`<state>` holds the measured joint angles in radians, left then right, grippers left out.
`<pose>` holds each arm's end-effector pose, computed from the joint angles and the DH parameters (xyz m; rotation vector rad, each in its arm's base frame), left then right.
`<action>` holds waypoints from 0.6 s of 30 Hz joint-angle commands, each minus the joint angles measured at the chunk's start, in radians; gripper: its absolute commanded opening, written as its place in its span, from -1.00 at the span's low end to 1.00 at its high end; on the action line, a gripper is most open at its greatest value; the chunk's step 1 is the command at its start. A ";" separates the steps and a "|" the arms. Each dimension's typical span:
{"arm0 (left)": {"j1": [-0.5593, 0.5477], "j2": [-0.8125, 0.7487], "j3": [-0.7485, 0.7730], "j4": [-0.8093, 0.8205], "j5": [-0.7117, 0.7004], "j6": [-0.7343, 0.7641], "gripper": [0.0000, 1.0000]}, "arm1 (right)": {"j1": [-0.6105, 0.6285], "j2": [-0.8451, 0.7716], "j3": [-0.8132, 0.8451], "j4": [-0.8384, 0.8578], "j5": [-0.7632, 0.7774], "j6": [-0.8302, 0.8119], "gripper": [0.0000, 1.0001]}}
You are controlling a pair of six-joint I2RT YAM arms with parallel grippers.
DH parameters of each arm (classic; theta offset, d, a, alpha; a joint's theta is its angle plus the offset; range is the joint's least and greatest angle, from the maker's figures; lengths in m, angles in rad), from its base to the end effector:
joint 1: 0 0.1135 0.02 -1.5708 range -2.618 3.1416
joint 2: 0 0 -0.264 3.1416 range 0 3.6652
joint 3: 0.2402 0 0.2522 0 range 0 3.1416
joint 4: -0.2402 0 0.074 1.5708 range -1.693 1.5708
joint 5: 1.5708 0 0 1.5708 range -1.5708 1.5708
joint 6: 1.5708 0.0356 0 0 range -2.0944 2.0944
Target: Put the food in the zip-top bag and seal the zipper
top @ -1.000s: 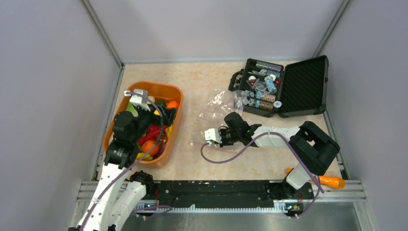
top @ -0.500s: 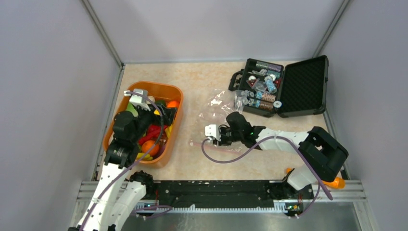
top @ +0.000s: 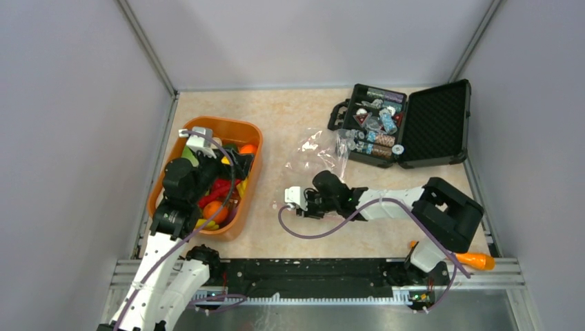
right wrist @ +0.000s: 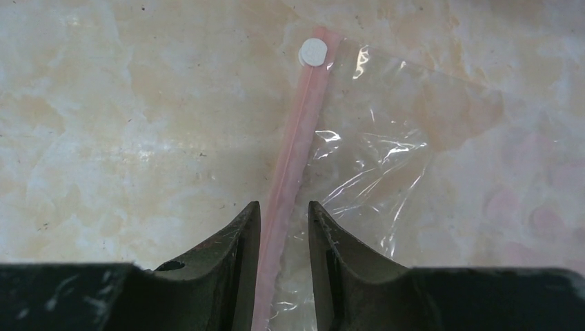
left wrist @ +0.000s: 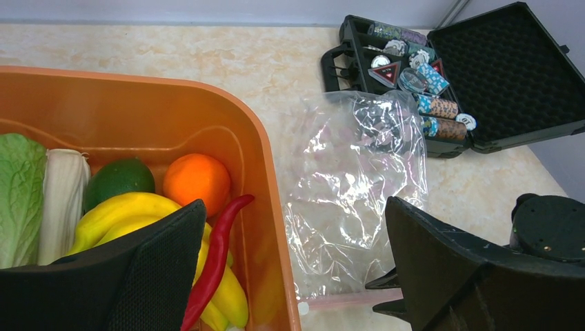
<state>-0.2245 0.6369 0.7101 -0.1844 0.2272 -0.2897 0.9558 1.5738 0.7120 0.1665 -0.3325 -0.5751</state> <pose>0.1500 -0.0425 0.3362 0.1182 1.7080 -0.5754 0.1685 0.2587 0.1617 -1.7078 1.5190 0.5772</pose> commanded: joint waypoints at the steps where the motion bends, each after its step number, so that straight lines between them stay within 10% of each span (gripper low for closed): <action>1: -0.002 -0.006 -0.001 0.041 -0.002 -0.009 0.97 | 0.021 0.044 -0.009 0.083 0.019 0.040 -0.38; 18: -0.001 -0.002 -0.004 0.039 -0.007 -0.003 0.97 | 0.029 0.102 -0.053 0.176 0.051 0.048 -0.77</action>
<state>-0.2245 0.6373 0.7097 -0.1844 0.2260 -0.2893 0.9730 1.6539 0.6674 0.3141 -0.2825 -0.5373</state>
